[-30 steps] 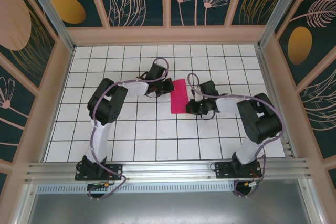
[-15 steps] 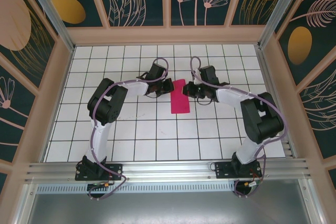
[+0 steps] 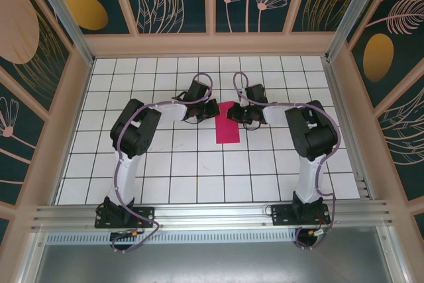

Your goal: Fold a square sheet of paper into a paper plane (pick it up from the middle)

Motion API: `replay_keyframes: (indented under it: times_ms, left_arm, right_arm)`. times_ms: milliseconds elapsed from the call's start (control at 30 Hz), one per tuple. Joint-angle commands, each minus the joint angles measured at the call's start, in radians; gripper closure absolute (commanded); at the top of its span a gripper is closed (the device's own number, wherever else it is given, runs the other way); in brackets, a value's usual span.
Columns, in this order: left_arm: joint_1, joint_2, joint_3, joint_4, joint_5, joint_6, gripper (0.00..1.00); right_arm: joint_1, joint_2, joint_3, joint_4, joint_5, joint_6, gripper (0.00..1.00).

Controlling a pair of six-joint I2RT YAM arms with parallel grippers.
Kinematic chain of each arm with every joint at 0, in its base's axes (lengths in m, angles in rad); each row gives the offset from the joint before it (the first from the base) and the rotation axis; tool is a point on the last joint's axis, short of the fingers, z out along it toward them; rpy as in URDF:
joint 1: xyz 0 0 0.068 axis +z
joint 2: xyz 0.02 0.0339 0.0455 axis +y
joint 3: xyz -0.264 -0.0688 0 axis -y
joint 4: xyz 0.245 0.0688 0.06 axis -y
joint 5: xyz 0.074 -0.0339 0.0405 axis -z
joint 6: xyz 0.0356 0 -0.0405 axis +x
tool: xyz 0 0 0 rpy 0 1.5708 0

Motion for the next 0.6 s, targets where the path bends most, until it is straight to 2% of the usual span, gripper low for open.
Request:
replay_keyframes:
  times_ms: [0, 200, 467, 567]
  left_arm:
    - [0.006, 0.129, -0.082, -0.223, -0.173, 0.006, 1.00]
    - [0.006, 0.130, -0.093, -0.229, -0.189, 0.005, 1.00]
    - [0.006, 0.131, -0.099, -0.224, -0.190, 0.003, 1.00]
    - [0.006, 0.131, -0.098, -0.220, -0.185, 0.006, 1.00]
  right_arm:
    - [-0.016, 0.021, 0.013, 0.029, 0.018, 0.012, 1.00]
    - [-0.042, -0.003, -0.072, 0.031, 0.031, 0.004, 1.00]
    - [-0.086, -0.134, -0.223, -0.017, 0.036, -0.054, 1.00]
    - [-0.087, -0.172, -0.208, -0.020, 0.012, -0.058, 1.00]
